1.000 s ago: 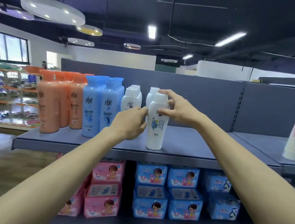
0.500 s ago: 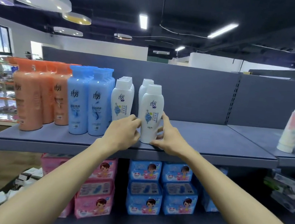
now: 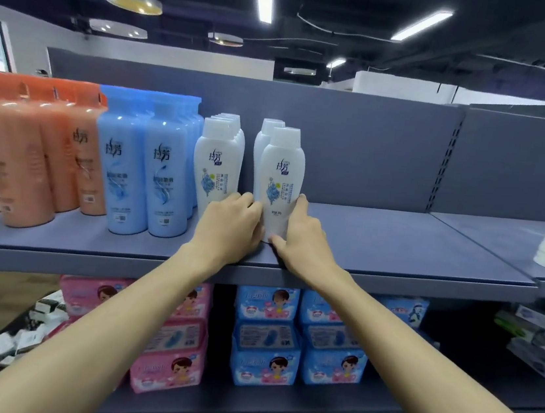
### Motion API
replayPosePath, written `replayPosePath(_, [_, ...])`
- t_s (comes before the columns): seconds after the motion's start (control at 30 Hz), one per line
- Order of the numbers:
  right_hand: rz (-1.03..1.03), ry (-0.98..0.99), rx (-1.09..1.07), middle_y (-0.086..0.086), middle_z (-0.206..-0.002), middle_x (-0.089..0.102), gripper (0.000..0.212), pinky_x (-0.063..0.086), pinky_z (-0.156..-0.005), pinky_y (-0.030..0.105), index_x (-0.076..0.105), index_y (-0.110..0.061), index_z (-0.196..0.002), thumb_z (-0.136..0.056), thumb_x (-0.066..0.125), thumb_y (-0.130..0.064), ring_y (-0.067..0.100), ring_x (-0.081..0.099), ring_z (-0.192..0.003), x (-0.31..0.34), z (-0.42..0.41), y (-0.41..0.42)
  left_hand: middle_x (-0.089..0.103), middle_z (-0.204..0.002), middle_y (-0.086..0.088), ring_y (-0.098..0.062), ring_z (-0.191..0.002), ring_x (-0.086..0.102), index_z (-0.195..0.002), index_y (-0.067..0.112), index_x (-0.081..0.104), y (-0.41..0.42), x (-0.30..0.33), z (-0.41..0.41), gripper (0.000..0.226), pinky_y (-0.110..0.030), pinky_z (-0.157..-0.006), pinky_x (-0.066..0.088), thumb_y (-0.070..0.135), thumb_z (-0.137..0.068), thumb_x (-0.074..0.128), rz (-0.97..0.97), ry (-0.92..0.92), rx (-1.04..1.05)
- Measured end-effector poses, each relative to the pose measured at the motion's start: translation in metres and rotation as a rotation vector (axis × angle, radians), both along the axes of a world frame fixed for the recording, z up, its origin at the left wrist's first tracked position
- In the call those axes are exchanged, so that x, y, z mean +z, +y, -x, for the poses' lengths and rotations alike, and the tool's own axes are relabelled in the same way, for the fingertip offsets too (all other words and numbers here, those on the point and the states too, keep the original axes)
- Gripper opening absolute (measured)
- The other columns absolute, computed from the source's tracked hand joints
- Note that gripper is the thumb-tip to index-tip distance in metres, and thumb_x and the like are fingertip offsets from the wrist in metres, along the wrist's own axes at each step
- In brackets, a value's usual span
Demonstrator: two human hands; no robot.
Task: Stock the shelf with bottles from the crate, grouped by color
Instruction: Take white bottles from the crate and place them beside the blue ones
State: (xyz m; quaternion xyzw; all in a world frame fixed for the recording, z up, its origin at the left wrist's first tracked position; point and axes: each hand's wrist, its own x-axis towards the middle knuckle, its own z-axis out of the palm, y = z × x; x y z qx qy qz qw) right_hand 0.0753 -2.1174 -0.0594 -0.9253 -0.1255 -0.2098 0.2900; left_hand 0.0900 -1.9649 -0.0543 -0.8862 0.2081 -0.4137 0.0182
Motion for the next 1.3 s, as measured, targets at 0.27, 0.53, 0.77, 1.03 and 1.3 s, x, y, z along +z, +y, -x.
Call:
replayPosePath(0.27, [-0.042, 0.021, 0.01, 0.017, -0.127, 0.058, 0.062, 0.05, -0.091, 0.047, 0.03, -0.004, -0.135, -0.088, 0.068, -0.018, 0.037, 0.057, -0.111, 0.001, -0.034, 0.004, 0.053, -0.07, -0.008, -0.028, -0.067, 0.053, -0.071, 0.007, 0.056, -0.002, -0.007, -0.016, 0.016, -0.034, -0.052, 0.043, 0.019, -0.076, 0.065, 0.188, -0.01, -0.028])
replayPosePath(0.53, [-0.048, 0.047, 0.004, 0.016, -0.123, 0.058, 0.052, 0.05, -0.087, 0.044, 0.033, -0.006, -0.128, -0.09, 0.065, -0.017, 0.036, 0.057, -0.108, 0.002, -0.062, 0.013, 0.05, -0.069, -0.006, -0.025, -0.063, 0.051, -0.069, 0.009, 0.052, -0.002, -0.008, -0.015, 0.02, -0.026, -0.047, 0.03, 0.021, -0.074, 0.067, 0.176, -0.091, -0.02])
replayPosePath(0.77, [-0.048, 0.082, 0.0, 0.014, -0.123, 0.059, 0.049, 0.05, -0.087, 0.046, 0.033, -0.008, -0.126, -0.089, 0.063, -0.015, 0.036, 0.057, -0.108, 0.004, -0.076, 0.016, 0.05, -0.068, -0.004, -0.023, -0.062, 0.05, -0.069, 0.011, 0.051, -0.003, -0.008, -0.016, 0.019, -0.026, -0.047, 0.027, 0.023, -0.075, 0.065, 0.164, -0.101, -0.009])
replayPosePath(1.03, [-0.007, 0.06, -0.051, 0.014, -0.116, 0.06, 0.063, 0.046, -0.074, 0.039, 0.024, -0.01, -0.137, -0.088, 0.063, -0.019, 0.039, 0.056, -0.101, 0.0, -0.083, 0.018, 0.048, -0.067, -0.002, -0.023, -0.061, 0.048, -0.068, 0.012, 0.05, -0.003, -0.01, -0.017, 0.017, -0.027, -0.043, 0.033, 0.025, -0.076, 0.058, 0.172, -0.106, -0.019])
replayPosePath(1.3, [0.036, 0.029, -0.114, 0.018, -0.113, 0.06, 0.063, 0.04, -0.069, 0.037, 0.026, -0.005, -0.137, -0.093, 0.063, -0.03, 0.042, 0.057, -0.101, 0.001, -0.087, 0.023, 0.046, -0.065, 0.0, -0.02, -0.059, 0.046, -0.066, 0.014, 0.048, -0.002, -0.01, -0.017, 0.019, -0.025, -0.045, 0.025, 0.022, -0.076, 0.062, 0.165, -0.118, -0.002])
